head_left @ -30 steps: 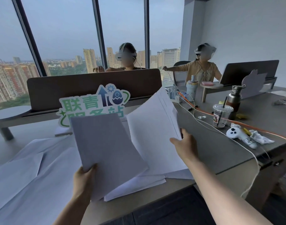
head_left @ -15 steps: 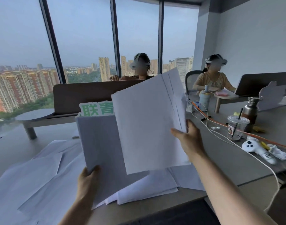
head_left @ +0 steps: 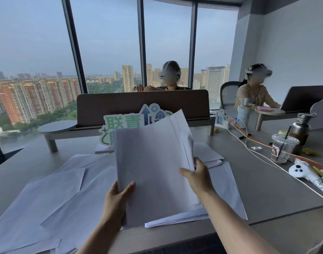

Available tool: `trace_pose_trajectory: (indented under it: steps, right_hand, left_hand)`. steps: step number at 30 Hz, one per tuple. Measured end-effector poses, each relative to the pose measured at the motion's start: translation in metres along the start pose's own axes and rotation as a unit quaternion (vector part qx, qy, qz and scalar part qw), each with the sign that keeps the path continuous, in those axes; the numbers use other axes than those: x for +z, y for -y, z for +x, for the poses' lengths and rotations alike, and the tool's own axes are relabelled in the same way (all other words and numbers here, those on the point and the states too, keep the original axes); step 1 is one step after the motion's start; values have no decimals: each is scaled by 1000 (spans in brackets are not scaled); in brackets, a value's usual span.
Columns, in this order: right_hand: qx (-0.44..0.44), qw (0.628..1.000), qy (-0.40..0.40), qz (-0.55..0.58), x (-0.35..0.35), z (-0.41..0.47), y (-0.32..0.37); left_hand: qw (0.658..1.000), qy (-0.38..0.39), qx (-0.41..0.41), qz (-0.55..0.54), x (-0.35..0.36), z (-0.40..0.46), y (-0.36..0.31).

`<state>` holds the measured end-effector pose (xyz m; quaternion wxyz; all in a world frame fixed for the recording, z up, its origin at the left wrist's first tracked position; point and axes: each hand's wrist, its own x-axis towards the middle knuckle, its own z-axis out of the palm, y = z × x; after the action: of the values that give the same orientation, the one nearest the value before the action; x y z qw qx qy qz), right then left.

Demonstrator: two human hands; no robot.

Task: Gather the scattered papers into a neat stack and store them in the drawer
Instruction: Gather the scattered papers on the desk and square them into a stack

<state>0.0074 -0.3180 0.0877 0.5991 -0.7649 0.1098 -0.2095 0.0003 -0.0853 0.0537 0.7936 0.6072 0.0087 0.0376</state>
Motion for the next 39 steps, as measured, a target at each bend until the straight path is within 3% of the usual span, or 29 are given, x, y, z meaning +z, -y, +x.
trace_pose_trajectory:
  steps: [7,11,21,26,33,39]
  right_hand:
    - [61,996,48,-49,24,-16,-28]
    - [87,993,9,-77,24,-12,-34]
    - [32,999,-41,-9,31,-1,-33]
    - [44,996,50,56,43,-10,-30]
    - [-52,992,118,-6,65,-24,-11]
    - [-109,983,92,-117,69,-23,-13]
  left_hand:
    - [1000,12,-24,11,-23,-6,15]
    - [1000,9,2,6,-31,-7,11]
    - [999,-15,48,-3,-44,-1,-5]
    - [999,-16,37,-6,-51,-2,-9]
    - [1000,-9,5,22,-57,-5,-7]
    - [999,-4,-6,33,-67,-2,0]
